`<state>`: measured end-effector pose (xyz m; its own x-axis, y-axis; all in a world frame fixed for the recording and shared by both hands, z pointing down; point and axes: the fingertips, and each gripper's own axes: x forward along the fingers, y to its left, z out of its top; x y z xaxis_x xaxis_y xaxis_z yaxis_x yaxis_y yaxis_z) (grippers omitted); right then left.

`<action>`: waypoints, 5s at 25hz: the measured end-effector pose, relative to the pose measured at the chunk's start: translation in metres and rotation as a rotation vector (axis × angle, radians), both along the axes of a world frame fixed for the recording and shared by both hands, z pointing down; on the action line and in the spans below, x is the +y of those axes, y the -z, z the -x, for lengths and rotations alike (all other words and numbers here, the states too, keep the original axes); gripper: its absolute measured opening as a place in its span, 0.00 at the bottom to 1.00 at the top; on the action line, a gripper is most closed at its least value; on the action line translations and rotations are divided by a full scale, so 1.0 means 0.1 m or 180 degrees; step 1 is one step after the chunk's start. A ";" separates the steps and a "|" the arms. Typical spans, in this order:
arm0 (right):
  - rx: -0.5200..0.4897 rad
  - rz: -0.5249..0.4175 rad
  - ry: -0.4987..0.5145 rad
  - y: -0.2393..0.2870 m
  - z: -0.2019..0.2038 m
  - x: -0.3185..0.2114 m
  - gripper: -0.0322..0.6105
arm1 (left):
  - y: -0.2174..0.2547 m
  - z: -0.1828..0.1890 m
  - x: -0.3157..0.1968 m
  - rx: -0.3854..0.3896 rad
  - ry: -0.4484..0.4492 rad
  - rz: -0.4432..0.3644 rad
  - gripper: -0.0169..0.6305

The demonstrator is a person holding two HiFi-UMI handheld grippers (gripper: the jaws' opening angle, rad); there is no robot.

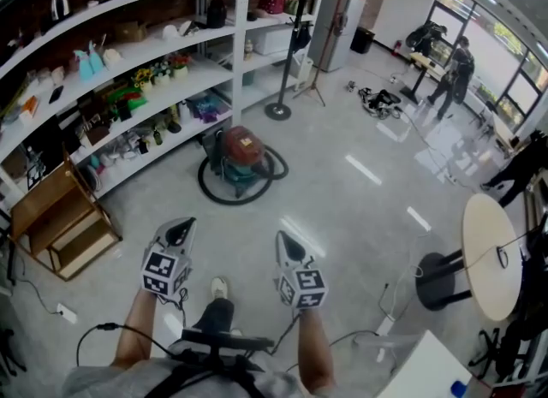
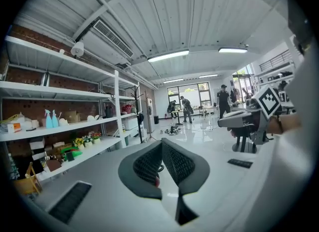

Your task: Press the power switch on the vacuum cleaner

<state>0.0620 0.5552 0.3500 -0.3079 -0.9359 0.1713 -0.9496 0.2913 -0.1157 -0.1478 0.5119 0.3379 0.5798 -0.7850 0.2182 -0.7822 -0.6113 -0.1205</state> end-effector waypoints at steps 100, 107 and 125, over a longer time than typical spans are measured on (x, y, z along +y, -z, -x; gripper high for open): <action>-0.0078 0.0451 0.0264 -0.38 -0.77 -6.67 0.07 | -0.22 -0.97 -6.54 -0.0049 0.0105 0.0200 0.04; -0.0114 0.0657 0.0191 -0.78 -0.75 -6.97 0.07 | -0.69 -1.00 -6.94 -0.0056 0.0022 0.0379 0.04; -0.0130 0.1099 0.0071 -1.76 -0.65 -7.31 0.07 | -1.67 -0.83 -7.35 -0.0119 -0.0050 0.0739 0.04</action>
